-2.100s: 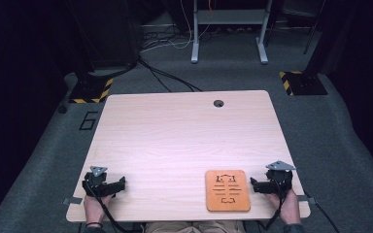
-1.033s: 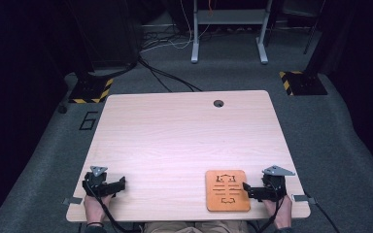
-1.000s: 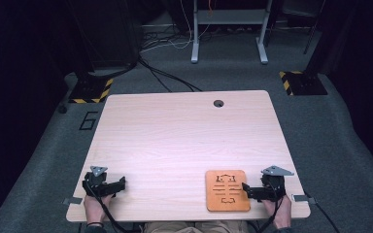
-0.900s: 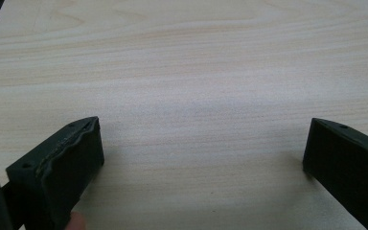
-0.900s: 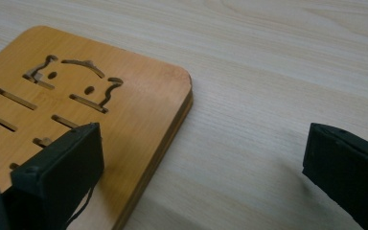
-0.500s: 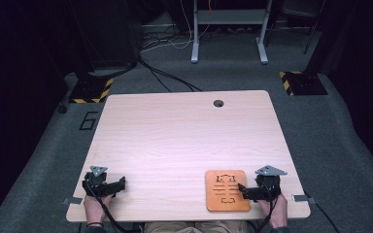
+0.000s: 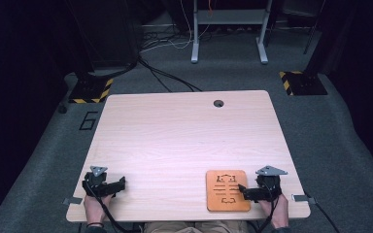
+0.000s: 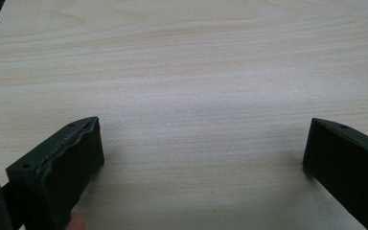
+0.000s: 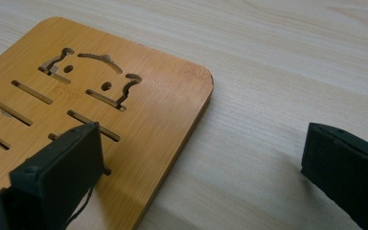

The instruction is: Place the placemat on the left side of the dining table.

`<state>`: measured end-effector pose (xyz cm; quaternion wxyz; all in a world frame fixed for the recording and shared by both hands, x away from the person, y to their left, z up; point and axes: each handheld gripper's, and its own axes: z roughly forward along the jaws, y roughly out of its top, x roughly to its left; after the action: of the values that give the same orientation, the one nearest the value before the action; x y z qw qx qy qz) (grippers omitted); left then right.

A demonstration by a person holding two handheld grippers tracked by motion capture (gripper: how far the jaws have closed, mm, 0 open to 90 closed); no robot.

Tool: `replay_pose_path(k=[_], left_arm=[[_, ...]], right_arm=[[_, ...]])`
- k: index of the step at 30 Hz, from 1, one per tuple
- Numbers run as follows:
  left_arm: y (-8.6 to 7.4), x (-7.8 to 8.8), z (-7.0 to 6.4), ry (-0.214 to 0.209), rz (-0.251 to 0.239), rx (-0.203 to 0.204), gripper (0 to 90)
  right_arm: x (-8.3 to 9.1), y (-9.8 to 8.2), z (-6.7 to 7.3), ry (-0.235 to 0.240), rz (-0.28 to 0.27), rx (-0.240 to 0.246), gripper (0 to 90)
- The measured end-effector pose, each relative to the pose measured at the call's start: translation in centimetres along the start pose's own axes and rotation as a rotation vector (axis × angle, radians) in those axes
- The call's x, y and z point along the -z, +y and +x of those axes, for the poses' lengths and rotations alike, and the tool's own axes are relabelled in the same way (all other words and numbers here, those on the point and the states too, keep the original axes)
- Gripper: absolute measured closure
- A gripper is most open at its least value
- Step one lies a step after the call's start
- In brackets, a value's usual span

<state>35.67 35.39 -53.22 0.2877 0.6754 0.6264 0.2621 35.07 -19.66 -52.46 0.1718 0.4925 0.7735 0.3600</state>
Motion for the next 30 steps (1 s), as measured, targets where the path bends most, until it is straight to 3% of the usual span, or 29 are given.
replay_pose_path(k=[11, 30], left_arm=[[0.0, 0.0, 0.0, 0.0, 0.0, 0.0, 0.0], [0.0, 0.0, 0.0, 0.0, 0.0, 0.0, 0.0]], right_arm=[[0.4, -0.3, -0.9, 0.013, 0.018, -0.032, 0.0], [0.7, -0.5, -2.0, 0.033, 0.024, -0.005, 0.0]])
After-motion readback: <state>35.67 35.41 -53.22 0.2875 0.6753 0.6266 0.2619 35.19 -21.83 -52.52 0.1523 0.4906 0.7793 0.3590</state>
